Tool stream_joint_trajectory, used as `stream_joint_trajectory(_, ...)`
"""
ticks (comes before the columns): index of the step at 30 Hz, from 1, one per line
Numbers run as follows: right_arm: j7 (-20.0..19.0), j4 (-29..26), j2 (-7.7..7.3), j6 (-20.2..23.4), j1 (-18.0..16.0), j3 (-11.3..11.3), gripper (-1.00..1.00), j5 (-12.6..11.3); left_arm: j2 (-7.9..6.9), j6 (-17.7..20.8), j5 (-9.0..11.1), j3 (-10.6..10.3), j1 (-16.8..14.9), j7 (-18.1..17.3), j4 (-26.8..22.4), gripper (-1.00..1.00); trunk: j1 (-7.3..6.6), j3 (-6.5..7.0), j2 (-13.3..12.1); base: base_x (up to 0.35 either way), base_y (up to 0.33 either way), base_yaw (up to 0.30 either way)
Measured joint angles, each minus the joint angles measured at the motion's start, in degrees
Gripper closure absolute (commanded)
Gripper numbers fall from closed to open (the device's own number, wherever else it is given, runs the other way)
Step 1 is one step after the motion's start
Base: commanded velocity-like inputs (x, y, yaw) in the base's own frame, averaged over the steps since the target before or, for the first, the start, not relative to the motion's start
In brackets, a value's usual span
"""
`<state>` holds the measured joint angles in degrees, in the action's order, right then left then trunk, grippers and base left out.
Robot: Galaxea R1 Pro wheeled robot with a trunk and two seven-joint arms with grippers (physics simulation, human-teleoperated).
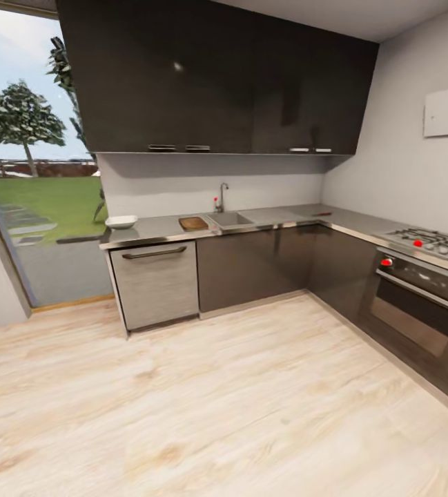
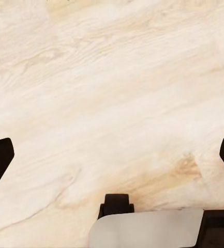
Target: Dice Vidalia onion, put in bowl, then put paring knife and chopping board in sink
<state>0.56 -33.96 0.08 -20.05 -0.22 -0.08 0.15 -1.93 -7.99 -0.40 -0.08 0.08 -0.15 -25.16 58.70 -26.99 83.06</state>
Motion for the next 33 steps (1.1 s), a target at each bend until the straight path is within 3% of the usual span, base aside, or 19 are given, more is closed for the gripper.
stream_joint_trajectory(19, 0.00, 0.01, 0.00, -0.01, 0.03, 0.06, -1.00, 0.00, 0.00, 0.00, 0.00, 0.00, 0.00, 0.03, 0.00, -1.00, 0.00, 0.00, 0.00, 0.248, -0.237, 0.277)
stream_joint_trajectory(33, 0.00, 0.01, 0.00, 0.00, 0.02, 0.01, -1.00, 0.00, -0.09, 0.01, 0.00, 0.20, 0.00, 0.07, -0.01, -1.00, 0.02, 0.00, 0.00, 0.149, -0.071, 0.277)
